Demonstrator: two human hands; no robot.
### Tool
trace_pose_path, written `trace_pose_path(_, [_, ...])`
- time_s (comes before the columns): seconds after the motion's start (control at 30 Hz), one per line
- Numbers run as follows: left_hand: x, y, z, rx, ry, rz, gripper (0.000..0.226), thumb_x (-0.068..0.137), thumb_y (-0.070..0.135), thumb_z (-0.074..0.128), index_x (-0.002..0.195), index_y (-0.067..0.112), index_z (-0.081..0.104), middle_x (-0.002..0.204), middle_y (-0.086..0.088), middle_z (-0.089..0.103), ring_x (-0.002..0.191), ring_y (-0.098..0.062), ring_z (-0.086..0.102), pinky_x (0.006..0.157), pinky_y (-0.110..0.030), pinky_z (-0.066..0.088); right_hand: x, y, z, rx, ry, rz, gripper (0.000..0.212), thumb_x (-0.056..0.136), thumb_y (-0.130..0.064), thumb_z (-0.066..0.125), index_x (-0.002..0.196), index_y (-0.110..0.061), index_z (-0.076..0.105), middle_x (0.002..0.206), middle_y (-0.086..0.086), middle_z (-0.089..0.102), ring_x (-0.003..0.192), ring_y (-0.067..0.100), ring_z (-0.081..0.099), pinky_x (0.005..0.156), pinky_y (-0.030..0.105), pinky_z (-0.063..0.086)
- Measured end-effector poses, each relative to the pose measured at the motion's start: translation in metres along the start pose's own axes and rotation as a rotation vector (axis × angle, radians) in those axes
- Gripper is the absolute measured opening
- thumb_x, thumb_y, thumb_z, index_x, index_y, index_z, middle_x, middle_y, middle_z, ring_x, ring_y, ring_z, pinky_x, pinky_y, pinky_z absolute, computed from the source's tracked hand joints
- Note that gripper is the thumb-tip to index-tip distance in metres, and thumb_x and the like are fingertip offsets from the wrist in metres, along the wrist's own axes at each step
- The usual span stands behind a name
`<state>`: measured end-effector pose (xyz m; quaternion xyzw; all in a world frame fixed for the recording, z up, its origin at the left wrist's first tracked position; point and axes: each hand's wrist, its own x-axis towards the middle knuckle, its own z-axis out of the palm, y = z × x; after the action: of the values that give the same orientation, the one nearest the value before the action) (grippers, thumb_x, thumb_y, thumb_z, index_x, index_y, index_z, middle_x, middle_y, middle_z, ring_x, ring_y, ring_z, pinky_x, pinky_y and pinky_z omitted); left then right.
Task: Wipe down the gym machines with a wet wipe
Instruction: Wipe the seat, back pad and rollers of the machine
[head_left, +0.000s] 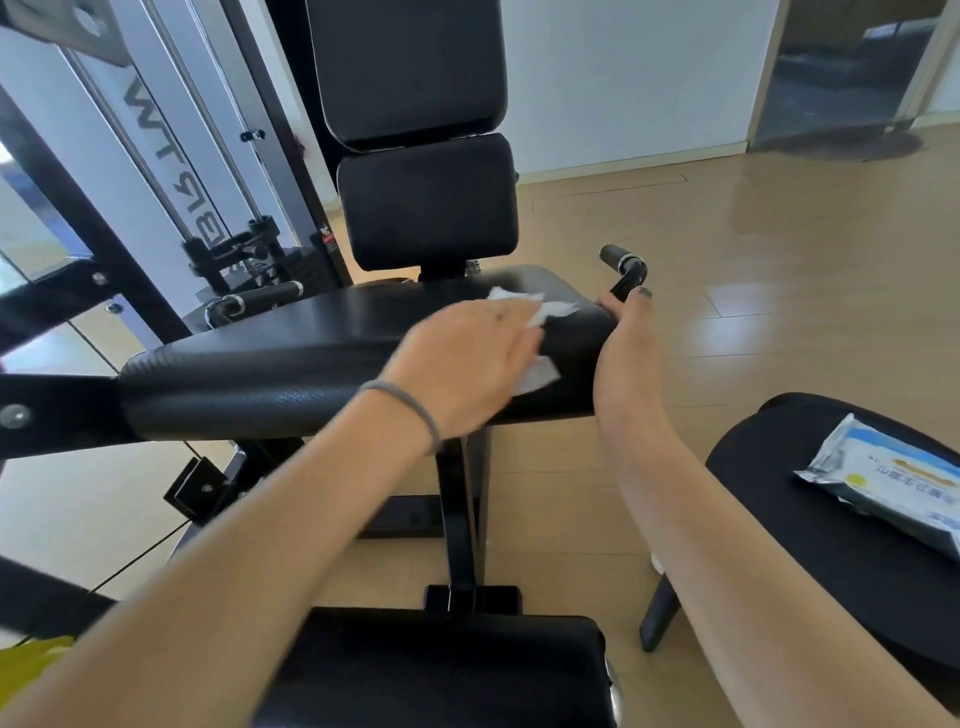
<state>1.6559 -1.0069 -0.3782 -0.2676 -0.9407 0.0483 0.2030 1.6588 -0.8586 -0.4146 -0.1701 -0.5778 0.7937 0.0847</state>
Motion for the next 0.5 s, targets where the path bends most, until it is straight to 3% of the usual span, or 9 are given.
trace_pose_path(0.07, [-0.017, -0.042, -0.004, 0.028, -0.047, -0.115, 0.074, 0.097, 0.057, 0.001, 0.114, 0.016, 0.061, 0.098, -0.004, 0.067, 0.086, -0.022, 0.066, 0.074, -0.038, 0.056, 0.006, -0.001, -0.002, -0.002, -0.021, 0.048, 0.055, 0.107, -0.053, 0.021, 0.098, -0.022, 0.066, 0.095, -0.003, 0.067, 0.086, 0.01, 0.057, 0.075, 0.029, 0.043])
trace_pose_path(0.1, [-0.026, -0.061, -0.003, 0.011, -0.058, -0.222, 0.074, 0.098, 0.056, 0.001, 0.113, 0.013, 0.06, 0.094, -0.005, 0.066, 0.085, -0.025, 0.066, 0.074, -0.039, 0.055, 0.01, -0.001, -0.003, -0.006, -0.024, 0.068, 0.052, 0.108, -0.052, 0.021, 0.089, -0.028, 0.064, 0.093, -0.006, 0.064, 0.087, 0.009, 0.056, 0.074, 0.03, 0.041])
trace_pose_path(0.17, [-0.031, -0.068, -0.003, -0.022, -0.093, -0.333, 0.048, 0.103, 0.042, 0.021, 0.111, 0.009, 0.055, 0.093, -0.009, 0.063, 0.089, -0.031, 0.064, 0.078, -0.043, 0.052, 0.01, -0.002, -0.002, 0.0, -0.022, 0.098, 0.049, 0.108, -0.052, 0.021, 0.087, -0.034, 0.062, 0.094, -0.01, 0.062, 0.088, 0.008, 0.054, 0.071, 0.029, 0.038])
trace_pose_path(0.23, [-0.014, -0.033, 0.005, -0.01, -0.024, -0.159, 0.027, 0.104, 0.031, 0.041, 0.117, 0.009, 0.047, 0.1, -0.008, 0.063, 0.09, -0.027, 0.065, 0.078, -0.04, 0.055, 0.006, -0.004, -0.002, 0.014, -0.036, 0.114, 0.05, 0.108, -0.052, 0.021, 0.089, -0.034, 0.063, 0.095, -0.007, 0.066, 0.09, 0.011, 0.059, 0.071, 0.028, 0.041])
trace_pose_path(0.33, [0.022, 0.029, 0.018, -0.002, 0.086, 0.142, 0.039, 0.104, 0.035, 0.031, 0.12, 0.012, 0.058, 0.116, -0.005, 0.064, 0.099, -0.021, 0.064, 0.086, -0.035, 0.054, 0.005, -0.003, -0.01, 0.04, -0.076, 0.116, 0.055, 0.107, -0.053, 0.021, 0.088, -0.025, 0.065, 0.09, 0.001, 0.072, 0.089, 0.02, 0.067, 0.079, 0.032, 0.051])
trace_pose_path(0.4, [0.034, 0.046, 0.019, -0.01, 0.102, 0.185, 0.043, 0.105, 0.037, 0.028, 0.127, 0.014, 0.057, 0.125, -0.002, 0.062, 0.108, -0.02, 0.06, 0.096, -0.033, 0.047, 0.005, -0.004, -0.02, 0.108, -0.091, 0.126, 0.058, 0.106, -0.053, 0.022, 0.099, -0.019, 0.068, 0.094, 0.004, 0.075, 0.091, 0.021, 0.07, 0.079, 0.034, 0.053])
trace_pose_path(0.5, [0.008, 0.028, 0.018, 0.044, 0.099, 0.181, 0.047, 0.105, 0.038, 0.034, 0.141, 0.011, 0.047, 0.139, -0.005, 0.057, 0.123, -0.019, 0.054, 0.11, -0.032, 0.037, 0.01, -0.001, -0.025, 0.125, -0.141, 0.145, 0.065, 0.105, -0.057, 0.021, 0.129, -0.018, 0.067, 0.117, 0.008, 0.075, 0.11, 0.024, 0.071, 0.088, 0.038, 0.056])
